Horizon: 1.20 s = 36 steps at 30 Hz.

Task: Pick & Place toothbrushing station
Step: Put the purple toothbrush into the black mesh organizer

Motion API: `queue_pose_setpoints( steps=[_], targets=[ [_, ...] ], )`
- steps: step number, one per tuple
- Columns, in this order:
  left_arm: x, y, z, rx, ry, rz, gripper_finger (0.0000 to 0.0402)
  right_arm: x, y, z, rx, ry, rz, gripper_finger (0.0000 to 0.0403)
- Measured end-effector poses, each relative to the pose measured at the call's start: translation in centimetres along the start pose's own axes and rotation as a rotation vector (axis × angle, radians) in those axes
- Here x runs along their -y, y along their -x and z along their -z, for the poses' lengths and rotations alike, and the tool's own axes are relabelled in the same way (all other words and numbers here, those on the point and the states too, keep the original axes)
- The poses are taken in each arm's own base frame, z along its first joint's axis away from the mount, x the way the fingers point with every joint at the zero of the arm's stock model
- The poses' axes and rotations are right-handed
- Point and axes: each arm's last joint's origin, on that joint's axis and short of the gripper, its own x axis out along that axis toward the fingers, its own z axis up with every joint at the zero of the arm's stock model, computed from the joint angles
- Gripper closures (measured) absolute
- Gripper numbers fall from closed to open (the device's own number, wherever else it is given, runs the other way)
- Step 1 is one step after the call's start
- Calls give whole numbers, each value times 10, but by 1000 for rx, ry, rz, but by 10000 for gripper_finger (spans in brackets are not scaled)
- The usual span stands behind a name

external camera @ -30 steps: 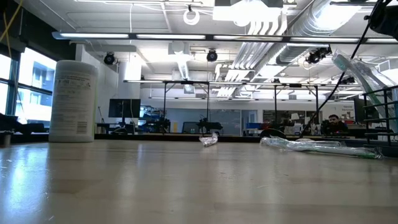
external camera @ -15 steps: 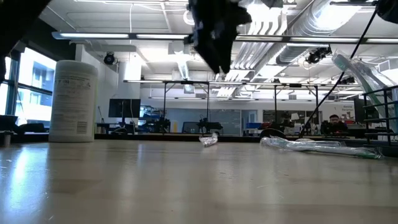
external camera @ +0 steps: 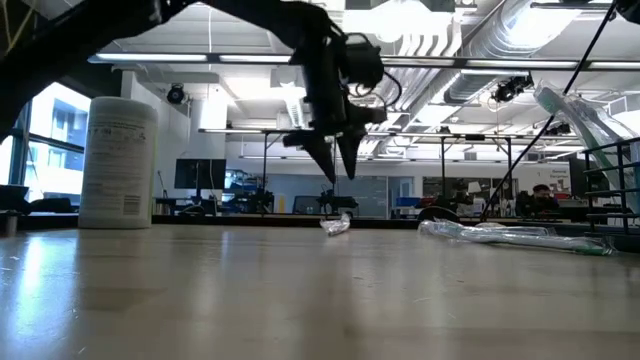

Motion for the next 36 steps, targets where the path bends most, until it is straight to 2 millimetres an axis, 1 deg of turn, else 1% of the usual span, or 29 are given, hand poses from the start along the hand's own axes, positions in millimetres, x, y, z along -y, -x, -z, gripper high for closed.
queue_pose_setpoints(
  steps=[5, 12, 14, 16, 18, 20, 22, 31, 33, 36],
  targets=[
    [-3, -26, -3, -37, 6, 18, 231, -2, -3, 3, -1, -6, 0, 401],
    [-6, -45, -12, -15, 29, 61, 231, -3, -3, 3, 0, -28, 0, 401],
    [-11, -48, -11, -46, 52, 39, 231, -3, -3, 3, 0, -27, 1, 401],
    [-10, -53, -13, -29, 60, 48, 231, -2, -3, 3, 0, -25, 1, 401],
    [-15, -55, -12, -57, 73, 22, 231, -2, -3, 3, 0, -24, 2, 401],
    [-14, -61, -12, -52, 89, 22, 231, -2, -3, 3, 0, -17, 1, 401],
    [-16, -62, -10, -71, 91, 2, 231, -2, -3, 3, -1, -15, 2, 401],
    [-17, -61, -11, -42, 122, -33, 231, -2, -3, 4, -6, -8, 4, 401],
    [-17, -65, -11, -46, 138, -36, 231, -2, -3, 4, -6, -7, 4, 401],
    [-19, -78, -7, -83, 150, -60, 231, -2, -3, 4, -8, -5, 5, 401]
  ],
)
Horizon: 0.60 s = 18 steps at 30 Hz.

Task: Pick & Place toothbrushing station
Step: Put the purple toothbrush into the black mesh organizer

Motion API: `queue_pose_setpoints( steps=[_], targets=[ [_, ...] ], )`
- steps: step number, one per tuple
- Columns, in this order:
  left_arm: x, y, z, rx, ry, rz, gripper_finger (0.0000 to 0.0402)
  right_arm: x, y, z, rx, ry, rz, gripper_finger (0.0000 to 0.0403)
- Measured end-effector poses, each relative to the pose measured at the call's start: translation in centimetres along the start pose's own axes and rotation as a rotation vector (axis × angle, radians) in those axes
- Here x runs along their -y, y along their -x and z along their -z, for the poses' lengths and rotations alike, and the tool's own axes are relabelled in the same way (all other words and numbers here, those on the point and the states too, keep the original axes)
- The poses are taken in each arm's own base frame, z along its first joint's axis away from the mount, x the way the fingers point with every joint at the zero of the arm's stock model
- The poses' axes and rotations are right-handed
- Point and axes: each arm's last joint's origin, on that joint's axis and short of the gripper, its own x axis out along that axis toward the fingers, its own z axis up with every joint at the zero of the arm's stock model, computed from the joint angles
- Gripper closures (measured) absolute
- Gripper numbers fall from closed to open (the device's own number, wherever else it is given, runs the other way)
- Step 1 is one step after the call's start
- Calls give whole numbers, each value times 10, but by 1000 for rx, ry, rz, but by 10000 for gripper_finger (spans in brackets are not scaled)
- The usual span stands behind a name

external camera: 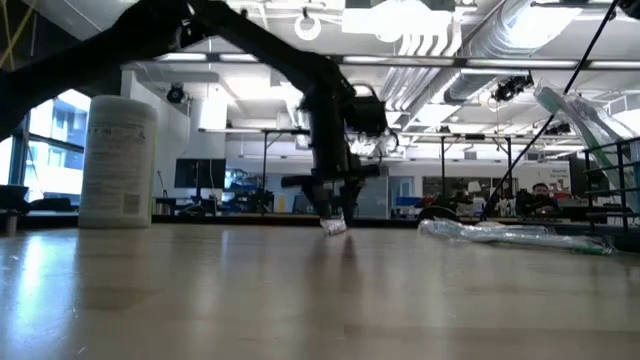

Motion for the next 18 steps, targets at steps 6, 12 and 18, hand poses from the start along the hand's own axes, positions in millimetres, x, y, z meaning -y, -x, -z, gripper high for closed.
queue_pose_setpoints(
  steps=[6, 12, 18],
  targets=[
    [-1, -1, 1, 18, 9, -45, 231, 0, 0, 0, -2, 3, 1, 401],
    [6, -2, 7, 18, -9, -39, 231, 1, 0, 2, -13, 20, 7, 401],
    [8, -2, 8, 32, 22, -54, 231, 1, 0, 2, -14, 22, 8, 401]
  ],
)
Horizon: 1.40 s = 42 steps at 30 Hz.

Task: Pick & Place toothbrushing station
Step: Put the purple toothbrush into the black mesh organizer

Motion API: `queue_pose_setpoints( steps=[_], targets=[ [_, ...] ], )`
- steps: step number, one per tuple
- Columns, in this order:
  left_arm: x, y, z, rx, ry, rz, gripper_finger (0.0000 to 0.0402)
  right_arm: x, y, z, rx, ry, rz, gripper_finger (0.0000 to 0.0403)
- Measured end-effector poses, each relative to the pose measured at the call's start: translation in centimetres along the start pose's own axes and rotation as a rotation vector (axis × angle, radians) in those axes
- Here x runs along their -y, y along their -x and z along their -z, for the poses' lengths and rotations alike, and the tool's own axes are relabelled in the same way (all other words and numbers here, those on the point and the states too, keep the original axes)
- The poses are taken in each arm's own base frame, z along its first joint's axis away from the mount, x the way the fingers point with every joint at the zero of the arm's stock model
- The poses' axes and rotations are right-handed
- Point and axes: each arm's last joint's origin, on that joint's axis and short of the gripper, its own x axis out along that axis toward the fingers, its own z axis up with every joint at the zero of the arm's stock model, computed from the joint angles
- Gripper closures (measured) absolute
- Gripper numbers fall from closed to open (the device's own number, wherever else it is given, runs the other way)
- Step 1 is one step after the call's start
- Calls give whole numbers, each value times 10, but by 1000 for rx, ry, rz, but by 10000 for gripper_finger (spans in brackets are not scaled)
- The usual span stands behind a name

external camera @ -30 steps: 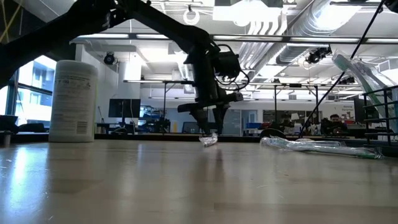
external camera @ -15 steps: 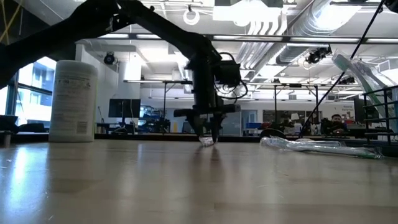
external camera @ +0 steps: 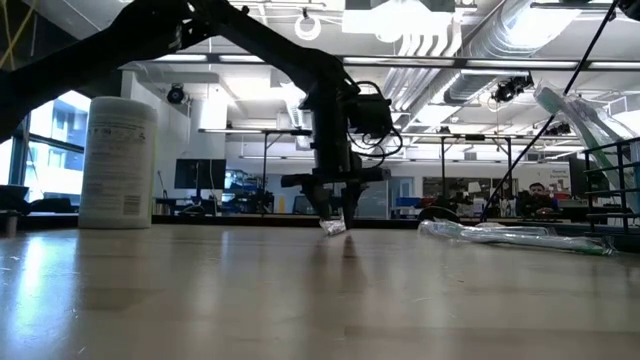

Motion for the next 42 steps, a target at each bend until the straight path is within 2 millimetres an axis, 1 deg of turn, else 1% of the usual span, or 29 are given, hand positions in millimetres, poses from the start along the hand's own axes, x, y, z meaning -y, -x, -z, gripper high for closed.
queue_pose_setpoints(
  steps=[5, 12, 18, 20, 22, 25, 28, 30, 34, 37, 39, 42],
  targets=[
    [-3, 0, -3, 1, 60, -6, 231, 0, 0, 0, 0, -1, 0, 401],
    [-3, 0, -2, 3, 56, -4, 231, -2, -3, 4, -9, 6, 5, 401],
    [-6, -1, -4, -9, 130, -16, 233, -3, -5, 7, -16, 16, 9, 401],
    [-8, -1, -3, -19, 142, -31, 244, -3, -5, 7, -16, 14, 9, 401],
    [-10, -1, -4, -13, 146, -36, 264, -3, -5, 7, -16, 14, 9, 401],
    [-10, -1, -5, -7, 148, -42, 308, -3, -5, 7, -16, 14, 8, 401],
    [-10, -4, -4, -6, 135, -56, 364, -3, -5, 7, -16, 14, 9, 401],
    [-11, -4, -3, -9, 126, -74, 387, -3, -5, 7, -15, 13, 9, 401],
    [-12, -4, -3, -17, 115, -72, 383, -3, -5, 7, -16, 14, 8, 401],
    [-12, -4, -3, -29, 48, -66, 392, -3, -5, 7, -16, 2, 8, 401],
    [-11, -3, -2, -56, -1, -34, 394, -3, -5, 7, -19, -13, 4, 401],
    [-9, 4, 0, -104, -48, 38, 394, -4, -5, 7, -30, -16, -16, 401]
  ],
)
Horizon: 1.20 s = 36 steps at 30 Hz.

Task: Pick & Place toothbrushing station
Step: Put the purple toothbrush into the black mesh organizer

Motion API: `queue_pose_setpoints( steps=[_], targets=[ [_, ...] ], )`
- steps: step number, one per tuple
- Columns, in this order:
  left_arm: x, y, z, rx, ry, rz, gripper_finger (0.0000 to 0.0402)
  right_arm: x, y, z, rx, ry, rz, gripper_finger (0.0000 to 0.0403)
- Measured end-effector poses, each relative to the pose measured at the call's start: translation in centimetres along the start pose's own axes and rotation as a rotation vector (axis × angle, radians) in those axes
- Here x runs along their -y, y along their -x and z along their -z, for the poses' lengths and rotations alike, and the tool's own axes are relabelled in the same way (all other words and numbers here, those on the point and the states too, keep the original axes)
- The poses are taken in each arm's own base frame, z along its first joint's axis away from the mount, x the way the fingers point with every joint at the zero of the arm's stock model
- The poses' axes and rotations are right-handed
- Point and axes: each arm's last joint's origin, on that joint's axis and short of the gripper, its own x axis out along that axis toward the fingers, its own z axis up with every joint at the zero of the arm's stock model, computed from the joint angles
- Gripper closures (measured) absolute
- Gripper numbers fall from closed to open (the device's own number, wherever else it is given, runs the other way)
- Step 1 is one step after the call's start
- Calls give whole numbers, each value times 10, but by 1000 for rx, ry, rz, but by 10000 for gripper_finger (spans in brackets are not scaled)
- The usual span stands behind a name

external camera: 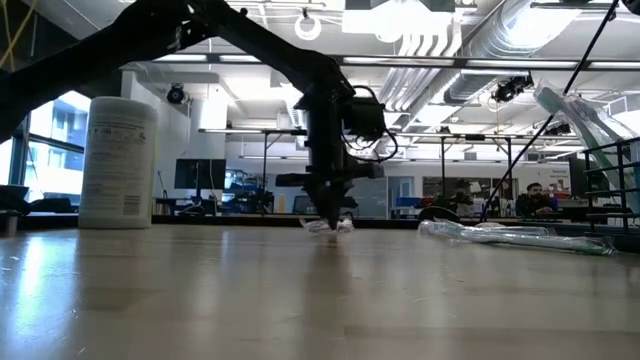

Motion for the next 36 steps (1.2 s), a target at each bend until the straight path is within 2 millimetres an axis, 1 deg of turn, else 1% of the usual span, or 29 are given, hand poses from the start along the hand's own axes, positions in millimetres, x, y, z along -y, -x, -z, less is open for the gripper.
queue_pose_setpoints(
  steps=[2, 6, 9, 13, 15, 19, 23, 25, 28, 31, 34, 36],
  targets=[
    [5, 10, 4, 11, -12, 12, 397, 0, 0, 0, -1, 0, -1, 401],
    [16, 43, 13, 73, -68, 69, 398, 0, 0, 0, -1, 2, -1, 401],
    [30, 64, 24, 129, -154, 119, 400, 0, 0, 0, -1, 1, -1, 401],
    [59, 101, 54, 218, -322, 214, 399, 0, 0, 0, 2, 1, 4, 401],
    [73, 117, 75, 254, -394, 223, 399, 0, 0, 0, 3, -5, 5, 401],
    [99, 141, 122, 362, -509, 178, 399, 1, 0, 0, 18, -17, 31, 401],
    [129, 171, 176, 555, -619, 209, 399, 2, 0, -1, 41, -7, 70, 401],
    [148, 183, 203, 660, -680, 280, 400, 2, 0, -1, 45, 14, 78, 401],
    [170, 200, 243, 780, -797, 408, 400, 2, 0, -2, 57, 46, 94, 401],
    [185, 221, 276, 890, -866, 547, 400, 2, 0, -2, 56, 79, 92, 401],
    [197, 220, 301, 937, -931, 600, 401, 2, 0, -2, 42, 104, 65, 401],
    [203, 211, 315, 927, -962, 607, 401, 2, -2, -2, 23, 104, 34, 401]
  ],
)
